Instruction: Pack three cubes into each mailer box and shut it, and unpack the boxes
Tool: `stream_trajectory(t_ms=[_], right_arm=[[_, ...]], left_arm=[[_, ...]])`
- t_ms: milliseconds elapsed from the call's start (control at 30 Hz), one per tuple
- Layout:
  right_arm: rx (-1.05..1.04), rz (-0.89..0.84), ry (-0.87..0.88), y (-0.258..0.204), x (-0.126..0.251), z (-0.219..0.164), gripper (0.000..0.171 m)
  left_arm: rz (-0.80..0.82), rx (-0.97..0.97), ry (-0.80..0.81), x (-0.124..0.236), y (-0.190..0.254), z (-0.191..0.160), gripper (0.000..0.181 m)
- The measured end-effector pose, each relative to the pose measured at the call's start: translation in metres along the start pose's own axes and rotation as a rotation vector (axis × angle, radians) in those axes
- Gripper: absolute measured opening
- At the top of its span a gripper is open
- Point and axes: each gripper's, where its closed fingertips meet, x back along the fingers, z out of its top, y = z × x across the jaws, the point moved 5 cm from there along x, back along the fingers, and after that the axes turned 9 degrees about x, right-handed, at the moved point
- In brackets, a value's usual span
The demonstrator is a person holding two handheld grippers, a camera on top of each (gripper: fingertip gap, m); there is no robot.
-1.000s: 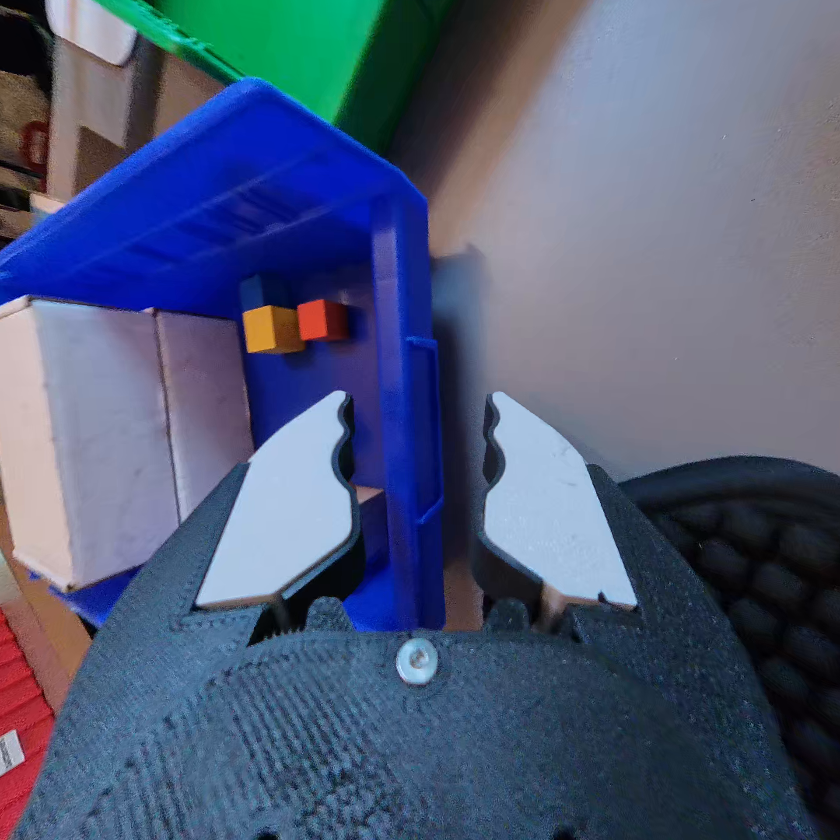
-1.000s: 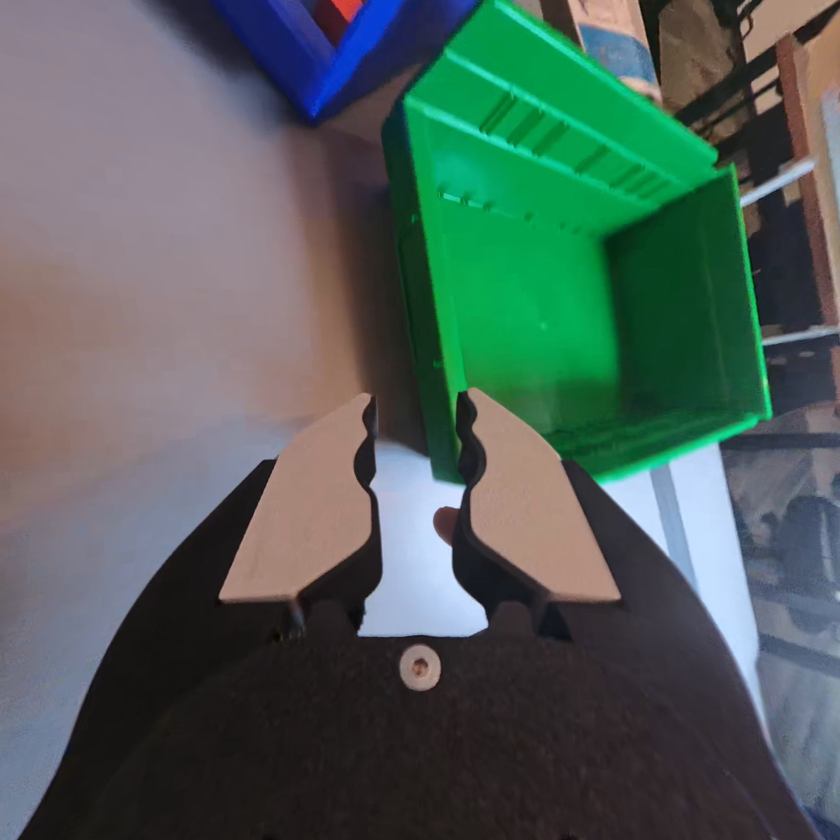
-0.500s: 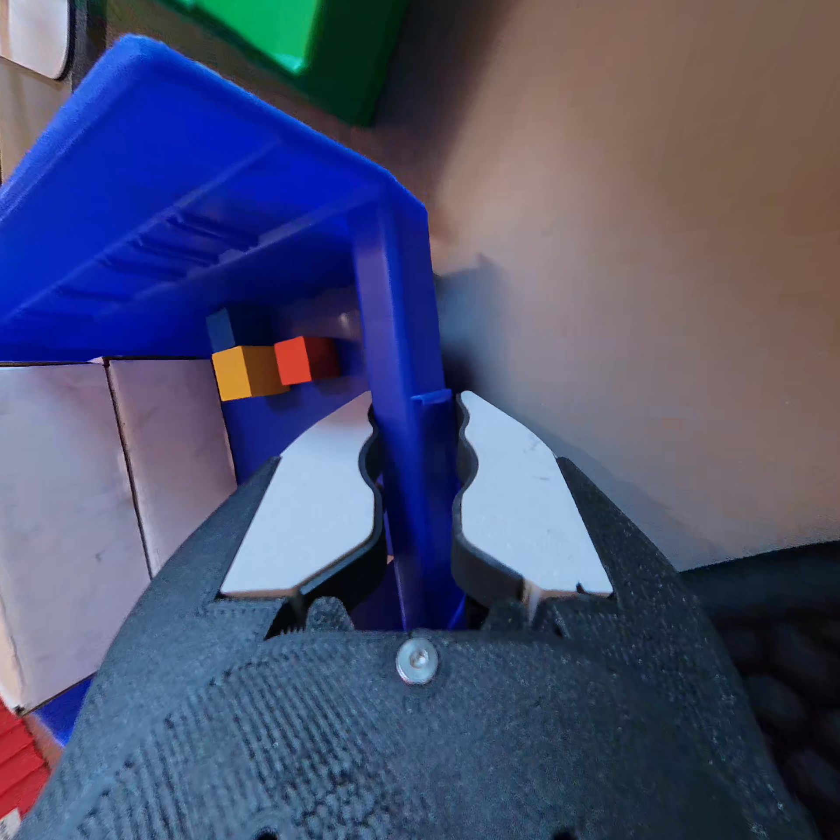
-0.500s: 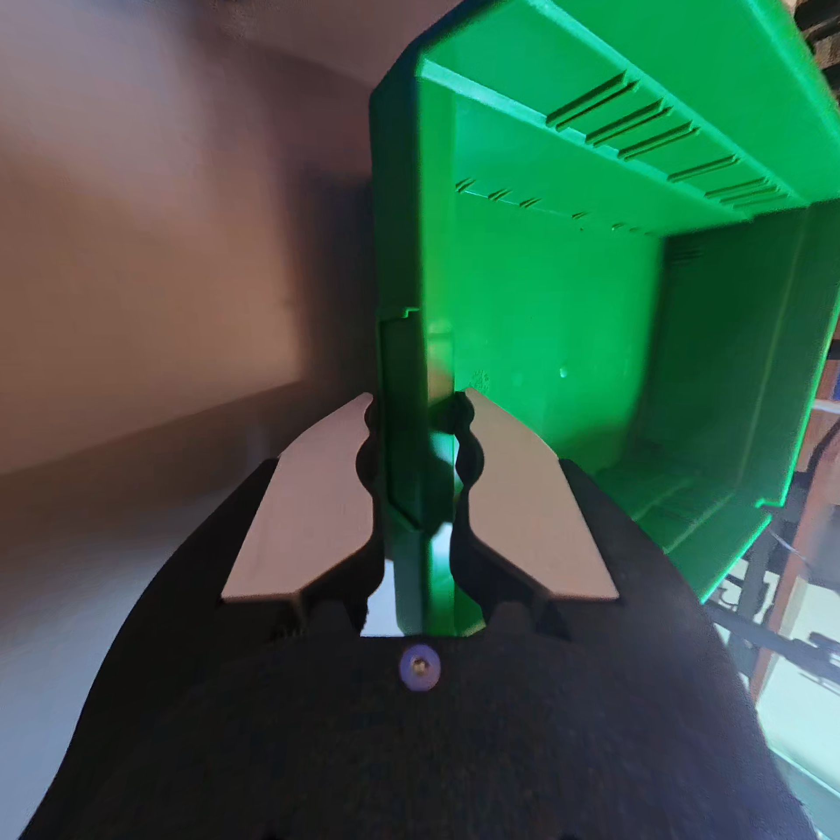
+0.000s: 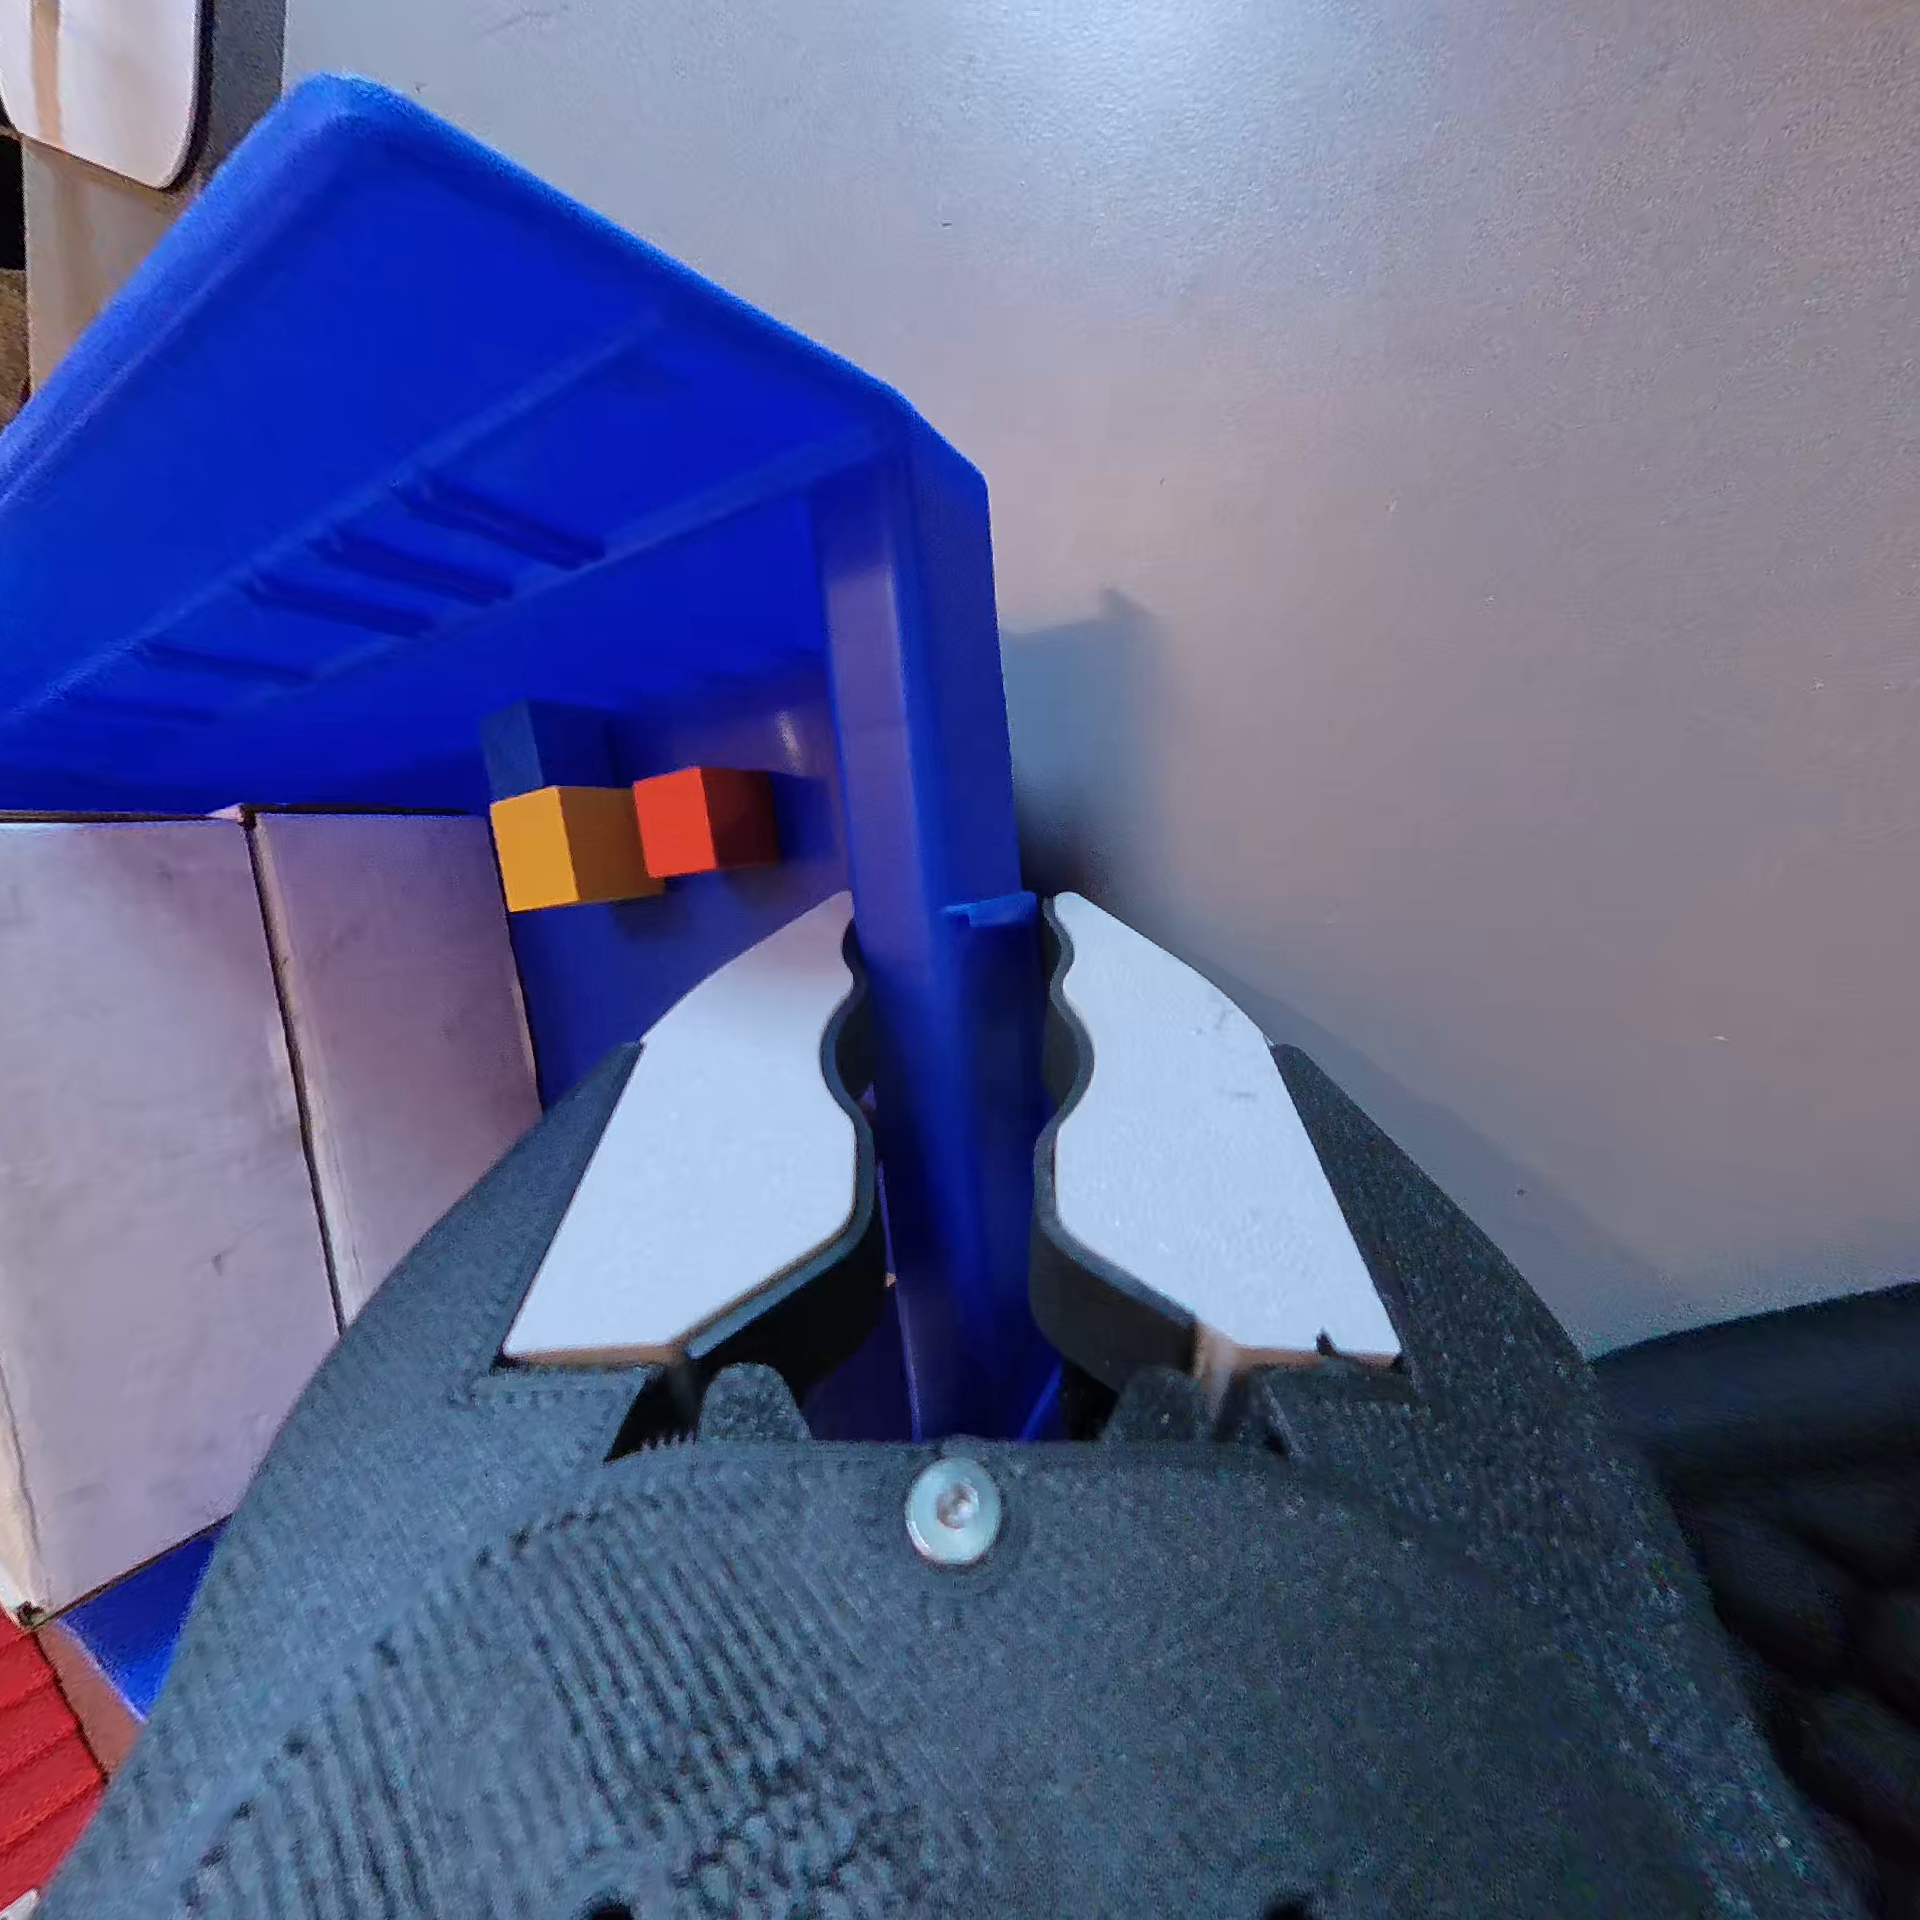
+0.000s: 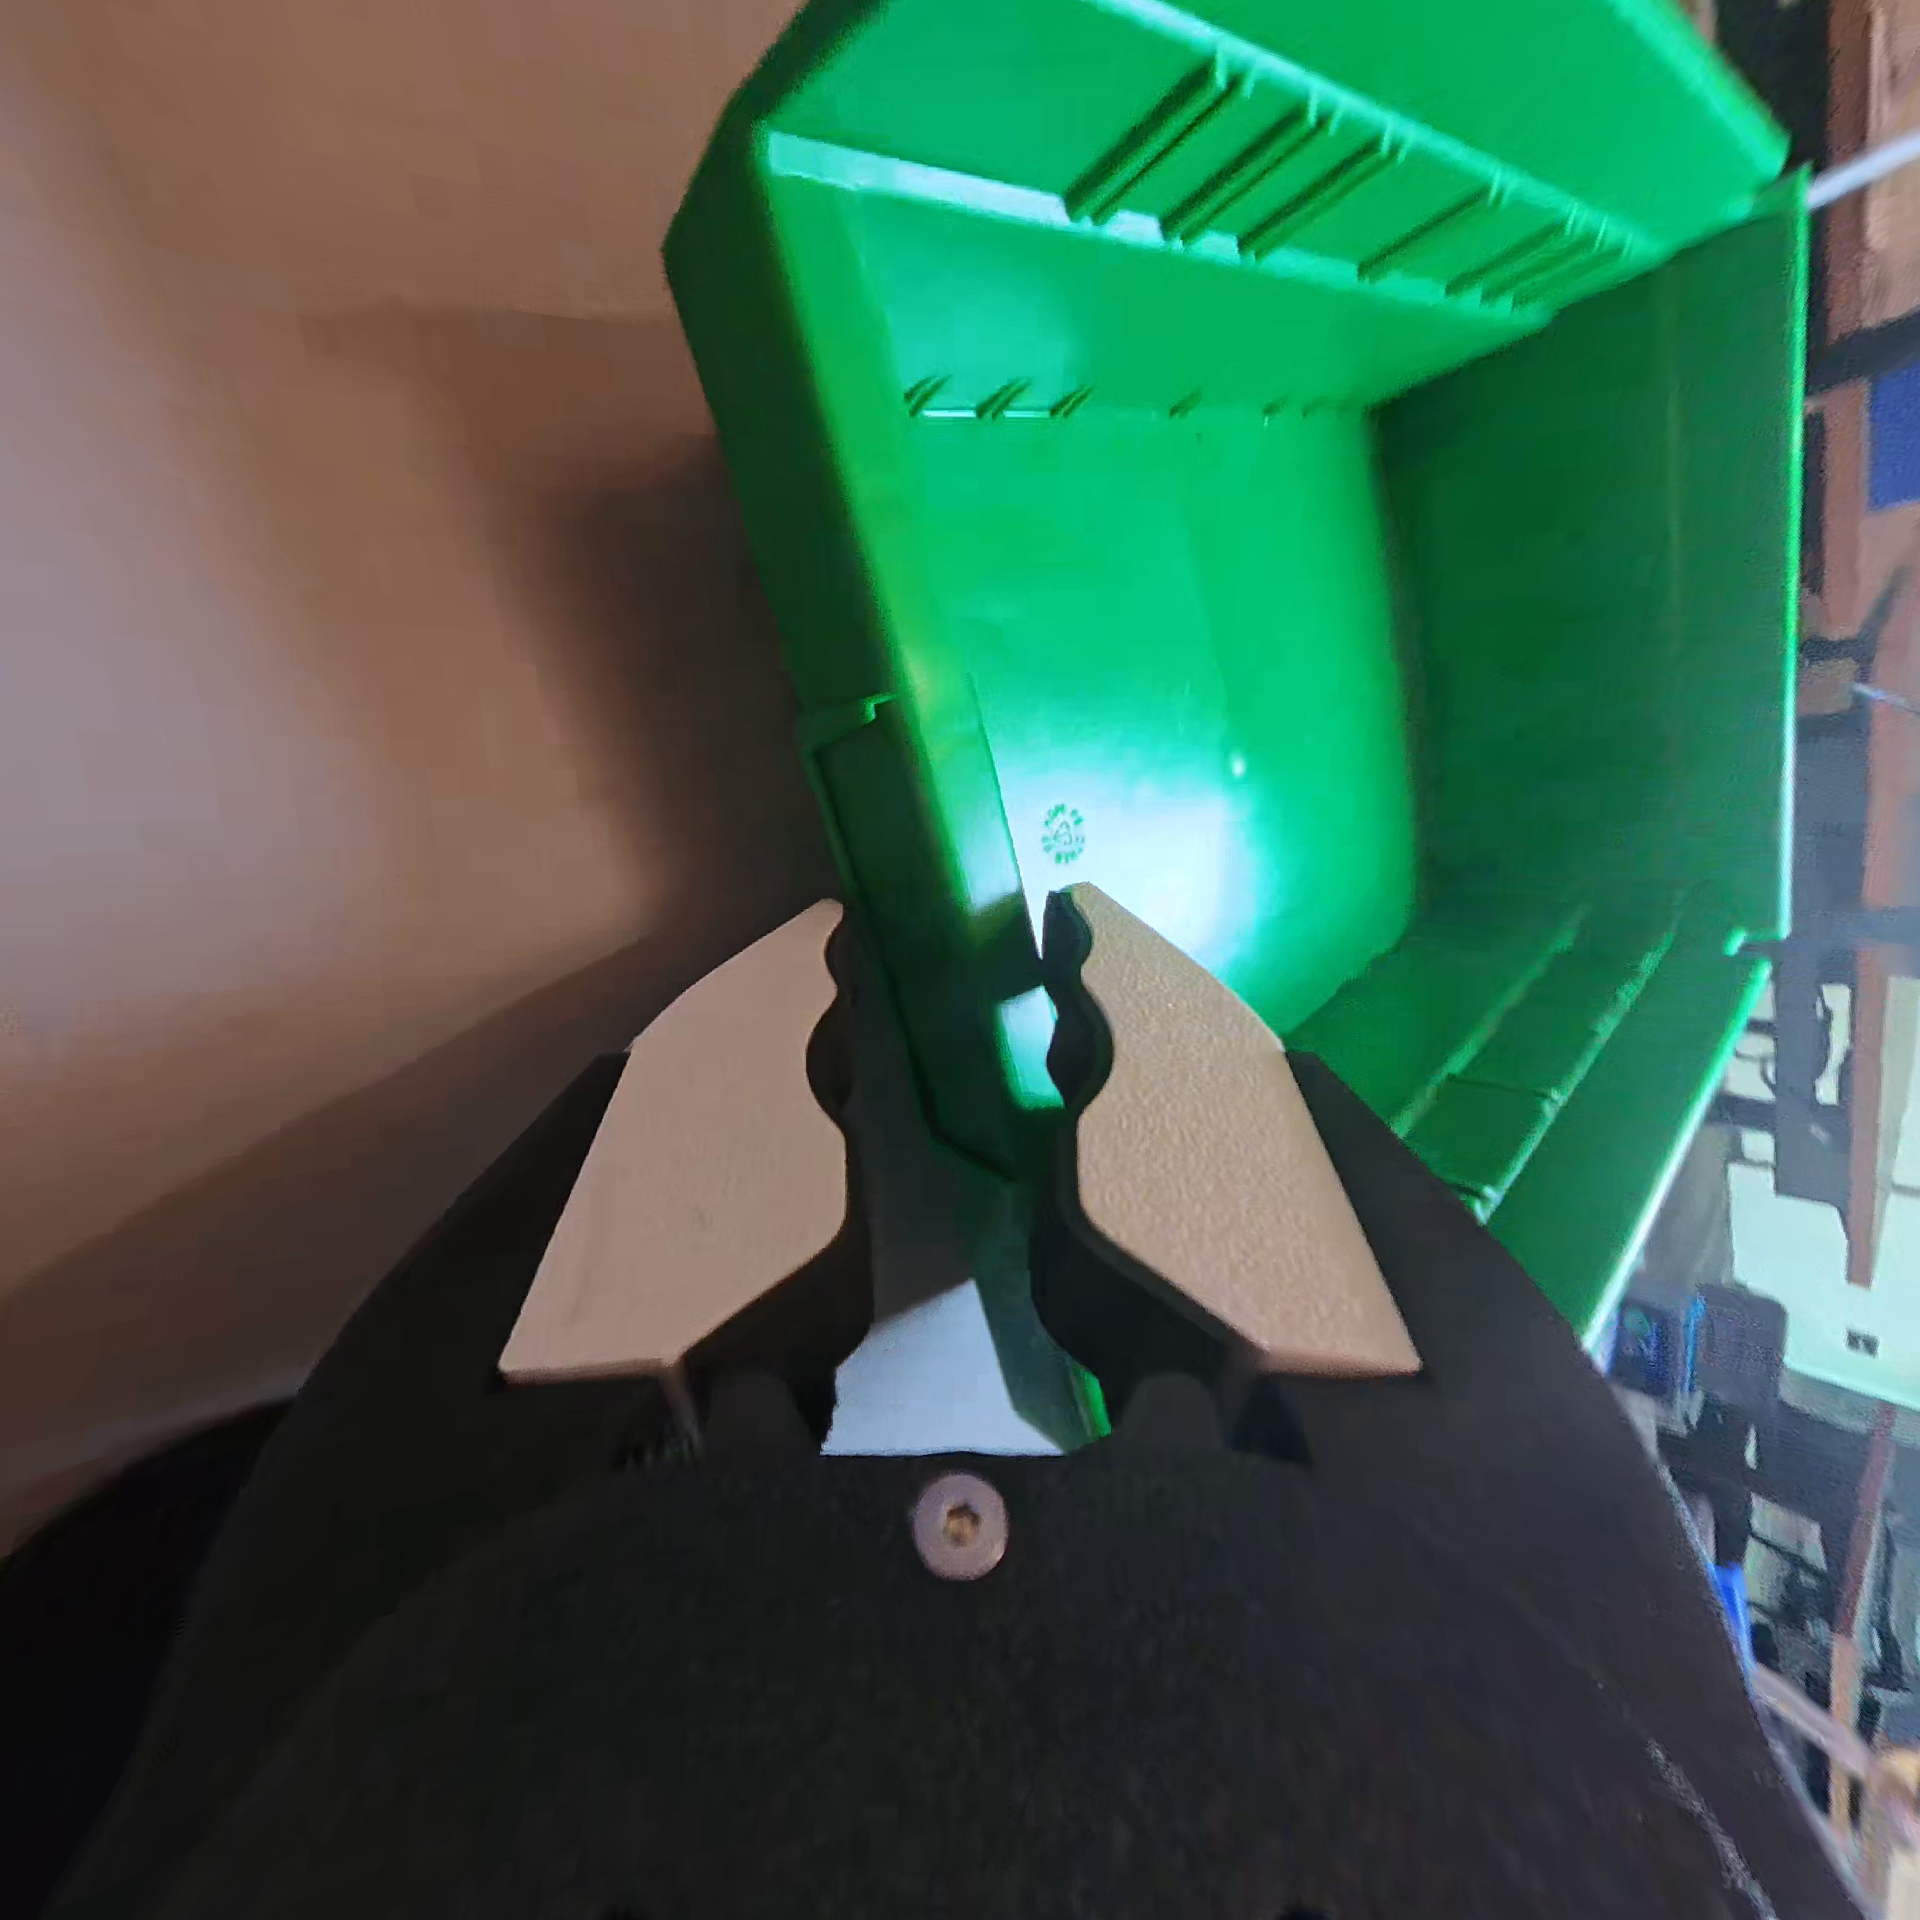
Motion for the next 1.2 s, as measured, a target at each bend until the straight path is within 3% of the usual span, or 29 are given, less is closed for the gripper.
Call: stream_trajectory(t_ms=[33, 300, 533, 633, 833, 933, 1100, 1200], right_arm=[[-0.009, -0.013, -0.022, 0.001, 0.002, -0.010, 0.033], [0.066, -0.127, -0.082, 0.052, -0.029, -0.070, 0.032], [0.092, -0.125, -0.046, 0.084, -0.055, -0.081, 0.032], [0.055, -0.157, -0.038, 0.088, -0.054, -0.070, 0.037], [-0.419, -0.008, 0.512, 0.093, 0.004, 0.018, 0.059], [-0.573, -0.031, 0.699, 0.099, 0.017, 0.039, 0.058], [-0.540, -0.060, 0.674, 0.084, -0.005, 0.037, 0.055], [-0.558, -0.044, 0.686, 0.083, -0.004, 0.033, 0.052]], left_arm=[[0.001, 0.001, 0.000, -0.001, -0.002, 0.000, 0.029], [0.005, 0.047, -0.010, -0.008, -0.018, -0.004, 0.029], [-0.008, 0.083, -0.021, -0.010, -0.024, -0.006, 0.029], [0.001, 0.081, -0.015, -0.009, -0.024, -0.007, 0.029], [0.004, 0.072, 0.000, -0.009, -0.027, -0.010, 0.029], [0.028, 0.071, 0.014, -0.009, -0.030, -0.010, 0.032], [-0.025, 0.248, 0.262, 0.044, -0.046, 0.011, 0.050], [0.120, 0.329, 0.390, 0.085, -0.091, 0.013, 0.053]])
